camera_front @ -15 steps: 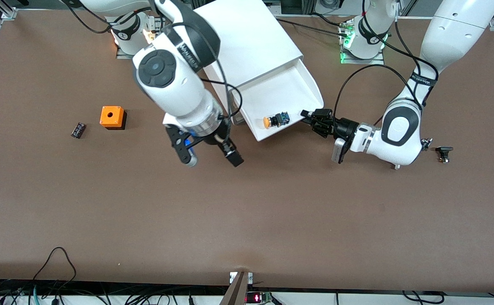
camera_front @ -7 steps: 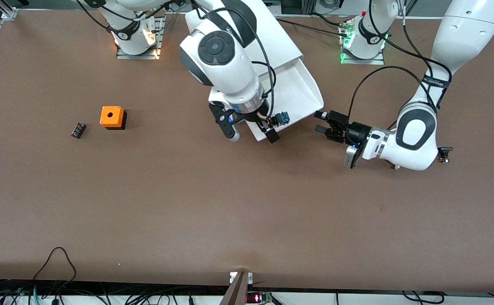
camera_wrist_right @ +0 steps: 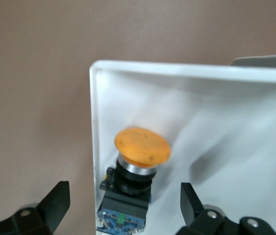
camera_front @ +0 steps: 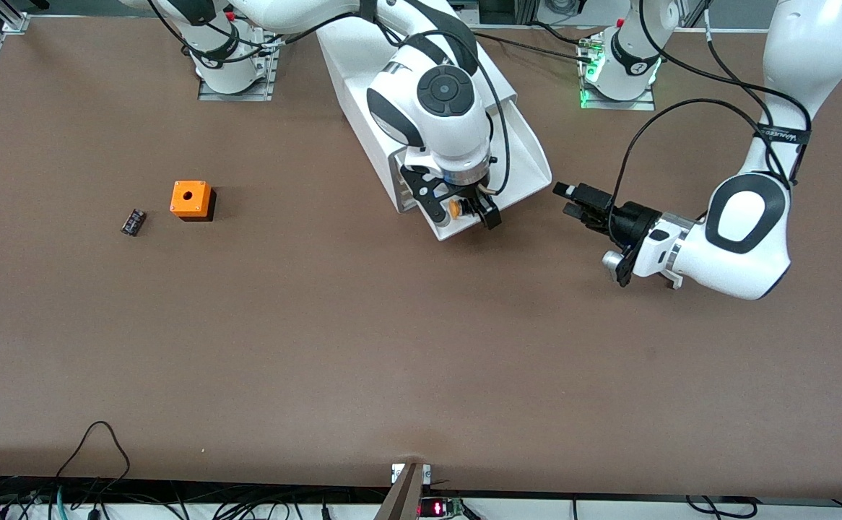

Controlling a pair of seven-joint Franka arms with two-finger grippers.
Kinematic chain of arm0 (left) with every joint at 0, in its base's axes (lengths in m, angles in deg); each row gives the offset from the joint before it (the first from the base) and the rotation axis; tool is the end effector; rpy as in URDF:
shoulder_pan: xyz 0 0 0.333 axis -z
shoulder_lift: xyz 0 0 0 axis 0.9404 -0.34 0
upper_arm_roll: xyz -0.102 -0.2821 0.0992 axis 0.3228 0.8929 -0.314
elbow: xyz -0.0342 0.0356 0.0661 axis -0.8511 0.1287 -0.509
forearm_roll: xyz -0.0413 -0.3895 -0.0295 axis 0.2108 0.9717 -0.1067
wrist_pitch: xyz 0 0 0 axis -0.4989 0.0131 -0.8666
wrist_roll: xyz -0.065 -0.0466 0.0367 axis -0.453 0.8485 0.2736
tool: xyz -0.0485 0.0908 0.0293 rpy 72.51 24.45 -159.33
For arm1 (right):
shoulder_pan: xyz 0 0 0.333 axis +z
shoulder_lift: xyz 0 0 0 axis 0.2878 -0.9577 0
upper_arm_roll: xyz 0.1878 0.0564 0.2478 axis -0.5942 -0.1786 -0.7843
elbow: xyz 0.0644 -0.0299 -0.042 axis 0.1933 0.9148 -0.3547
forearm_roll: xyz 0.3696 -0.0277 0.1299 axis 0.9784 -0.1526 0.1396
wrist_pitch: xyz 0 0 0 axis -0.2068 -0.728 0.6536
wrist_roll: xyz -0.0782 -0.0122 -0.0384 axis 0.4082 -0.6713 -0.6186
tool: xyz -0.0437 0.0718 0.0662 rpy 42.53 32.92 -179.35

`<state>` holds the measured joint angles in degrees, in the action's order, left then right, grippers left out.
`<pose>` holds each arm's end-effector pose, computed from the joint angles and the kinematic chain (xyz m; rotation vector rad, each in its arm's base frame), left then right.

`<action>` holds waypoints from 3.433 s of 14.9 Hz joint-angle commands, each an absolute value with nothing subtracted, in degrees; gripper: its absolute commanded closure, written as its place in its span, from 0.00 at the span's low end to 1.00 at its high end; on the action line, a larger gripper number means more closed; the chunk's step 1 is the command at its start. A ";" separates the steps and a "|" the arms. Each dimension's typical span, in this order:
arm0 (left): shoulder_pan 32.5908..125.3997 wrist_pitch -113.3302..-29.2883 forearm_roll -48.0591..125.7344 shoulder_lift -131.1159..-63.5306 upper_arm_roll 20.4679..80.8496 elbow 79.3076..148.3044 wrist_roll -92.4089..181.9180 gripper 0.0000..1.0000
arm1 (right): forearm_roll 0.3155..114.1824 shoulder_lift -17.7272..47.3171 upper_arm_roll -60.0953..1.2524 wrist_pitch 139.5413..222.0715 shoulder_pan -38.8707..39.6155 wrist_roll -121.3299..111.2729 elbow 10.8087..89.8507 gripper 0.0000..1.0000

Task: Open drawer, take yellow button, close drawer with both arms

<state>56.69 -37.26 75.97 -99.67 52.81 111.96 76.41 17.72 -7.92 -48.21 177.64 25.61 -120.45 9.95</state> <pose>0.5854 -0.1337 0.3370 1.9706 -0.3655 -0.5936 0.4928 0.6025 0.3895 -2.5932 1.4564 0.1488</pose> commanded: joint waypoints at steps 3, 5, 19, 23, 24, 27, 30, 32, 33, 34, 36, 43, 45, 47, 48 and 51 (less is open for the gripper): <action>56.41 -34.92 71.25 -97.90 53.69 109.29 71.18 0.00 | 16.71 -8.24 -47.70 176.81 26.08 -121.24 7.91 0.64; 56.93 -34.04 68.71 -97.28 53.95 107.27 66.78 0.00 | 16.71 -8.06 -47.70 176.63 26.16 -121.33 7.91 0.98; 58.25 -36.66 43.43 -90.69 66.59 104.27 26.12 0.00 | 21.10 1.51 -48.14 166.10 15.55 -100.37 7.65 1.00; 58.70 -36.24 27.05 -90.94 71.88 99.02 19.65 0.00 | 21.28 3.45 -47.79 159.16 7.11 -77.53 7.91 1.00; 58.17 -36.15 27.12 -91.21 71.80 98.04 19.74 0.00 | 21.28 3.72 -47.79 158.36 5.09 -72.43 8.00 1.00; 57.99 -36.41 26.95 -93.40 71.44 93.74 20.18 0.00 | 21.19 4.07 -47.70 155.98 -0.88 -56.78 8.26 1.00; 58.52 -38.85 26.42 -94.46 71.18 94.60 18.96 0.00 | 21.11 3.98 -47.70 156.59 -7.74 -40.70 9.58 1.00; 58.52 -46.48 26.42 -95.17 71.18 98.62 13.97 0.00 | 20.58 3.54 -47.70 157.20 -11.70 -31.98 10.54 1.00; 58.78 -51.22 26.42 -95.17 71.35 100.82 10.29 0.00 | 20.40 3.54 -47.70 158.77 -13.28 -28.64 12.20 1.00; 59.22 -55.70 26.42 -95.08 71.88 103.10 5.99 0.00 | 20.14 3.54 -47.62 160.62 -15.13 -25.21 14.48 1.00; 61.85 -63.45 26.33 -94.91 71.80 107.94 -0.80 0.00 | 19.09 3.54 -47.61 165.36 -18.47 -19.67 19.57 1.00; 69.23 -68.84 13.17 -95.25 71.88 113.85 -22.41 0.03 | 18.47 3.54 -44.81 184.42 -23.23 -4.45 38.64 1.00; 70.56 -68.76 11.39 -95.52 71.88 114.64 -25.60 0.02 | 18.47 3.46 -43.58 191.45 -23.32 -1.64 44.36 1.00; 70.91 -68.40 11.39 -95.43 72.23 115.25 -25.70 0.02 | 18.47 2.85 -43.40 196.30 -23.58 -1.27 47.97 1.00; 70.91 -68.23 11.48 -95.26 72.41 115.43 -25.79 0.02 | 18.47 1.88 -43.31 197.45 -23.58 -1.27 48.42 1.00; 70.21 -66.92 12.09 -95.17 75.74 116.40 -25.79 0.02 | 18.47 -0.32 -42.96 198.86 -23.58 -1.27 48.43 1.00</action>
<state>71.37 -68.00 12.94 -96.25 73.06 114.92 -24.74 19.07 -0.20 -42.82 197.46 -23.16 -2.28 47.62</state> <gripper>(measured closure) 0.022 0.573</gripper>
